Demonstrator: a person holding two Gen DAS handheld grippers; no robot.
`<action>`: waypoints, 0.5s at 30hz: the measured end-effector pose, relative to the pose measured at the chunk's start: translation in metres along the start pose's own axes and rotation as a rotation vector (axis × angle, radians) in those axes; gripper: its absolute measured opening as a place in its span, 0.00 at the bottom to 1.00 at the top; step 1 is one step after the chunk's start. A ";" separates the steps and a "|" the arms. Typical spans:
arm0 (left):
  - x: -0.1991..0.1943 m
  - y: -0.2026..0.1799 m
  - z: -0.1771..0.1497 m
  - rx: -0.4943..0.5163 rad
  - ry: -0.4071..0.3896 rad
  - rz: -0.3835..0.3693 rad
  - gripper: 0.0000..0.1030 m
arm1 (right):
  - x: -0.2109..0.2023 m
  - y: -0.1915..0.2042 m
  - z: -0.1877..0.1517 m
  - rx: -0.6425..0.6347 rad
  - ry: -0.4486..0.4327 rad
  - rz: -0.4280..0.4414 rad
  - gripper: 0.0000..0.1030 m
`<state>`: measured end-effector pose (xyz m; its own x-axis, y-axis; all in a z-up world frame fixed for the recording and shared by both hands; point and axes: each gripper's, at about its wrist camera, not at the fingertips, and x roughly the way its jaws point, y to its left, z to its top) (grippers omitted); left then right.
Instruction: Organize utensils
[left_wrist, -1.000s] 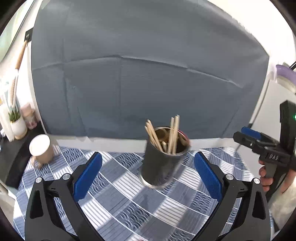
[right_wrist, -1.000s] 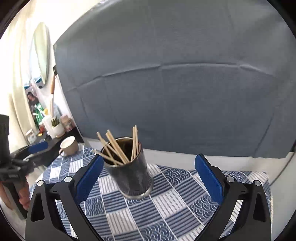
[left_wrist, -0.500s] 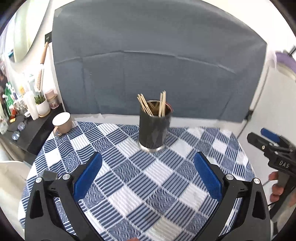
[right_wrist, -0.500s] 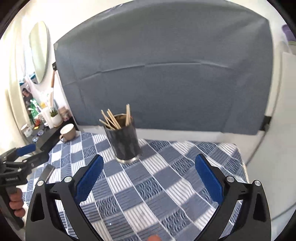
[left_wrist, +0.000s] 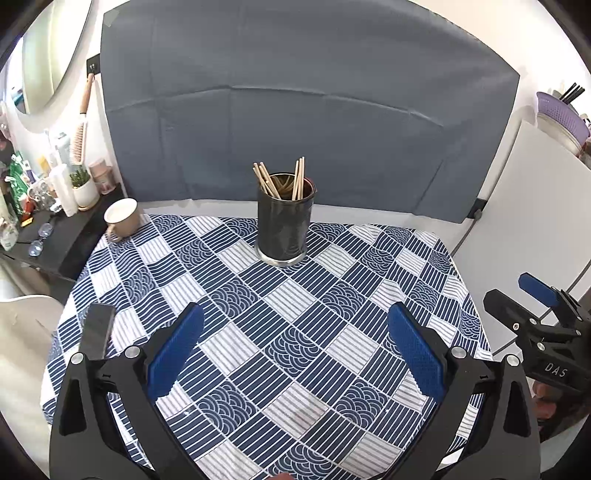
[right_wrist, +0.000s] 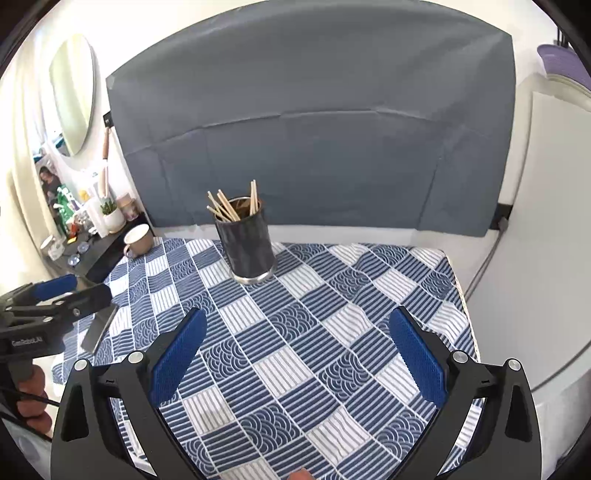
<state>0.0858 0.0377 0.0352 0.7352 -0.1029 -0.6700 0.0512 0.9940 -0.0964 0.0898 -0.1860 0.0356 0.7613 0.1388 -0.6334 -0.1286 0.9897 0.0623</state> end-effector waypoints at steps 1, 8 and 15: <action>-0.002 0.000 0.000 0.003 0.002 0.011 0.94 | 0.000 -0.002 0.000 0.013 0.005 -0.007 0.92; -0.007 -0.007 -0.002 0.025 0.014 0.035 0.94 | 0.001 -0.004 -0.002 0.018 0.030 0.045 0.92; -0.013 -0.012 0.000 0.040 -0.004 0.062 0.94 | -0.008 -0.002 0.004 -0.033 -0.015 0.027 0.92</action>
<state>0.0753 0.0274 0.0450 0.7403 -0.0413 -0.6710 0.0330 0.9991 -0.0251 0.0871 -0.1887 0.0436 0.7665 0.1664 -0.6203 -0.1701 0.9840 0.0538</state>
